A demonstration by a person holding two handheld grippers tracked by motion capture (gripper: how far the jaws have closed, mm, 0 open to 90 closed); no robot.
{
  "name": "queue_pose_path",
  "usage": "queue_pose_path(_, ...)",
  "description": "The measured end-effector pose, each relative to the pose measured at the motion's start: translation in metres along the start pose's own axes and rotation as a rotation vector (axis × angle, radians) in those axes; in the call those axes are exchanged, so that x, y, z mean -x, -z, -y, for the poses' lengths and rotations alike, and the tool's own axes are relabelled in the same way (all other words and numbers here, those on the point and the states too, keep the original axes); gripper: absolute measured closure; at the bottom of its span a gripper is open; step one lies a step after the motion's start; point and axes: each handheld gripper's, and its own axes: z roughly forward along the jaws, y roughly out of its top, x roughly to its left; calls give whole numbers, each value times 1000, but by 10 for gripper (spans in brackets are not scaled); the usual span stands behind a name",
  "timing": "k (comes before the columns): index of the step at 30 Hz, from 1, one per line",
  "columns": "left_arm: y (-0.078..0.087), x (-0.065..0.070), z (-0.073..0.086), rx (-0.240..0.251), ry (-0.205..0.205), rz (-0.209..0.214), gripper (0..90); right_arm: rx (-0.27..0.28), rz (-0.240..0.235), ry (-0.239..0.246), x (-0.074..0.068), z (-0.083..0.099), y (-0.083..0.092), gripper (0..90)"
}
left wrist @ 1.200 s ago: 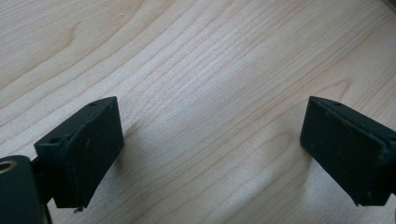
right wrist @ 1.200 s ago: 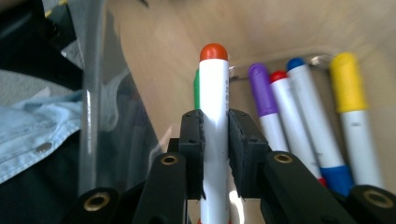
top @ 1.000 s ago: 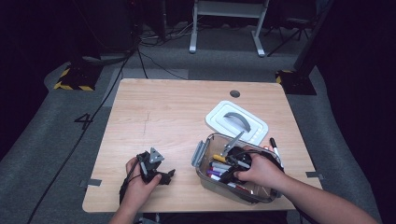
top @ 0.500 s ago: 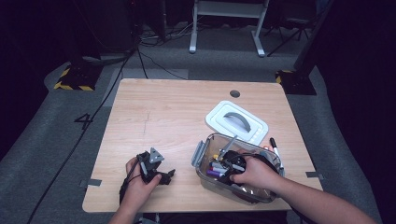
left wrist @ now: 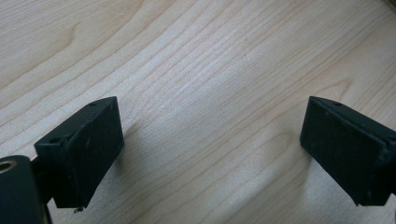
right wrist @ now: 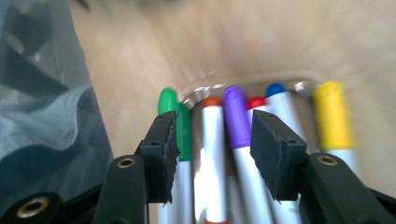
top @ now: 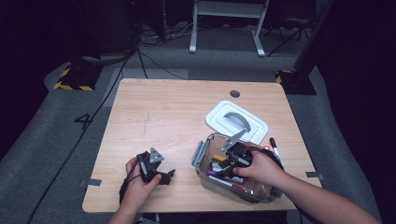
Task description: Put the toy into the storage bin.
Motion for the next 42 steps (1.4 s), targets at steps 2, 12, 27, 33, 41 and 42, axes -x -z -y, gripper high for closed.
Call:
queue_pose_path(2,0,0,0,0,0,0,66,34,24,-4,2,0,13,525)
queue_pose_path(12,0,0,0,0,0,0,66,194,161,-56,19,15,85,546)
queue_pose_path(27,0,0,0,0,1,0,66,250,362,-299,89,84,136,574)
queue_pose_path(33,0,0,0,1,0,0,66,178,415,-414,124,121,115,574)
queue_pose_path(41,0,0,0,1,0,0,66,117,416,-489,149,149,86,576)
queue_pose_path(42,0,0,0,0,1,0,66,110,415,-493,151,151,83,576)
